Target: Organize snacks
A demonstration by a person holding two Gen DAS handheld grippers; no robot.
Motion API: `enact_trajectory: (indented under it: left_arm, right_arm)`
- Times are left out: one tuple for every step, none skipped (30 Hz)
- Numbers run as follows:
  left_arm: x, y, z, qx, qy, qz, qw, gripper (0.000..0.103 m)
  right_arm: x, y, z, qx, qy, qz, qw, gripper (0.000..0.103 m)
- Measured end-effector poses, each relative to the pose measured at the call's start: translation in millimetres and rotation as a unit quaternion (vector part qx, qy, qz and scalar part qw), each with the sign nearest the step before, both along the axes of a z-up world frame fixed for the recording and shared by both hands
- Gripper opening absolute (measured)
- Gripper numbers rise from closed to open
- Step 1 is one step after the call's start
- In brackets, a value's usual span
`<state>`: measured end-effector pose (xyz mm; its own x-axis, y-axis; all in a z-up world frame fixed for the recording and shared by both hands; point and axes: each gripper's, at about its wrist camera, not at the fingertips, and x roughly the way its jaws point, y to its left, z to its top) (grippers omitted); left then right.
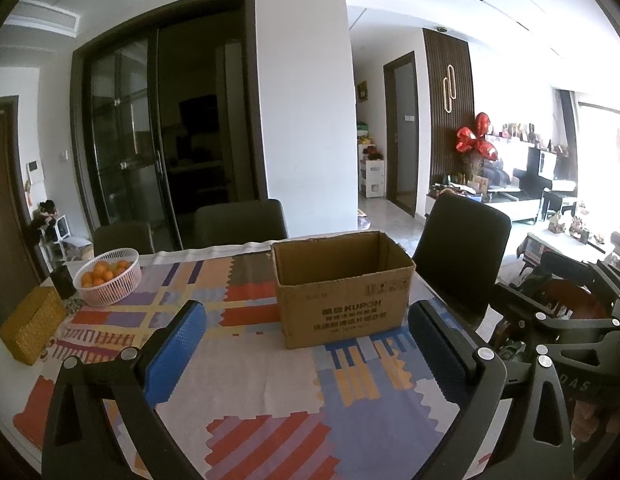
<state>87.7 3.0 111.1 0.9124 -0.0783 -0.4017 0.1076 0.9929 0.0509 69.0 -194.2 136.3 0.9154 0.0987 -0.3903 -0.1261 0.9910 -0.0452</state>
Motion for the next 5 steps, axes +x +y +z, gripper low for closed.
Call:
enact_trajectory:
  left_arm:
    - [0.3,0.6,-0.2,-0.001,0.001,0.0,1.0,0.103]
    - [0.4,1.0,-0.5,-0.002,0.001,0.001,1.0,0.103]
    - [0.1,1.2,-0.6,-0.003,0.002,0.002,1.0,0.103]
    - [0.7,1.9,-0.4,-0.003,0.002,0.002,1.0,0.103]
    - [1.4,2.4,0.2,-0.003,0.002,0.003,1.0,0.103]
  right_arm:
    - [0.0,0.1,-0.2,0.0,0.0,-0.001,1.0,0.087]
    - [0.0,0.1,-0.1,0.0,0.0,-0.001,1.0,0.087]
    - [0.0,0.1,-1.0,0.0,0.001,-0.001,1.0,0.087]
    - [0.1,0.1,-1.0,0.0,0.0,-0.001,1.0,0.087]
    - [0.1,0.1,-0.8,-0.001,0.001,-0.001,1.0,0.087]
